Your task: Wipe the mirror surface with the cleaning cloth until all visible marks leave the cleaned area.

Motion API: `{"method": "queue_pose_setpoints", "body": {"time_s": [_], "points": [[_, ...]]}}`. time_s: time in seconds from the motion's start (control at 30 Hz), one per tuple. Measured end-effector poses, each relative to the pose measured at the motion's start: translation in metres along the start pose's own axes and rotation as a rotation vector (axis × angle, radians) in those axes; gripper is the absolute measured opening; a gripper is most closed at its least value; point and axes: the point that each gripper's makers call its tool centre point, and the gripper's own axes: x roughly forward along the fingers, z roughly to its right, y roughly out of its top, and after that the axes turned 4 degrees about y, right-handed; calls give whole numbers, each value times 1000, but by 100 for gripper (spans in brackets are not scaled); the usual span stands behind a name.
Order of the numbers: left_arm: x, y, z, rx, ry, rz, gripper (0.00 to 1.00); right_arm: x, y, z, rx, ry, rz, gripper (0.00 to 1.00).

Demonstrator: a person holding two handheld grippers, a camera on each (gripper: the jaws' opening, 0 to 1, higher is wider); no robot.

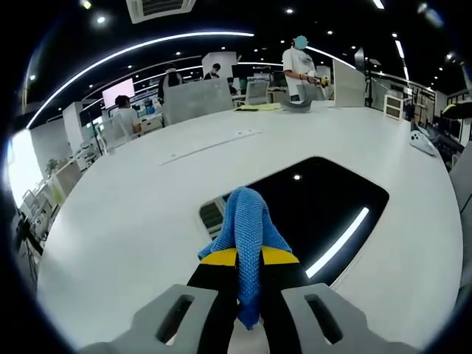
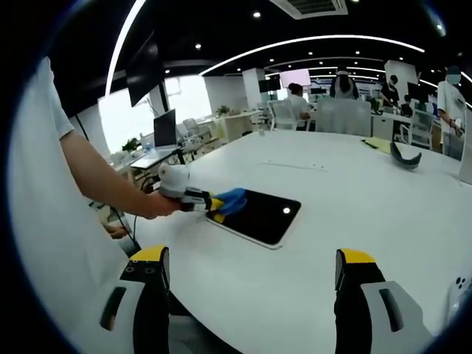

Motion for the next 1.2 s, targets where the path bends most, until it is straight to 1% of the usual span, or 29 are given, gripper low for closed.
{"method": "queue_pose_setpoints", "body": {"time_s": [0.33,1.2], "points": [[-7,-4,2,0,6,0,7,-4,1,-1,-11,1,6,92],[-26,-17,6,-11,11,-1,7,-2,1,-10,-19,25,22,92]]}}
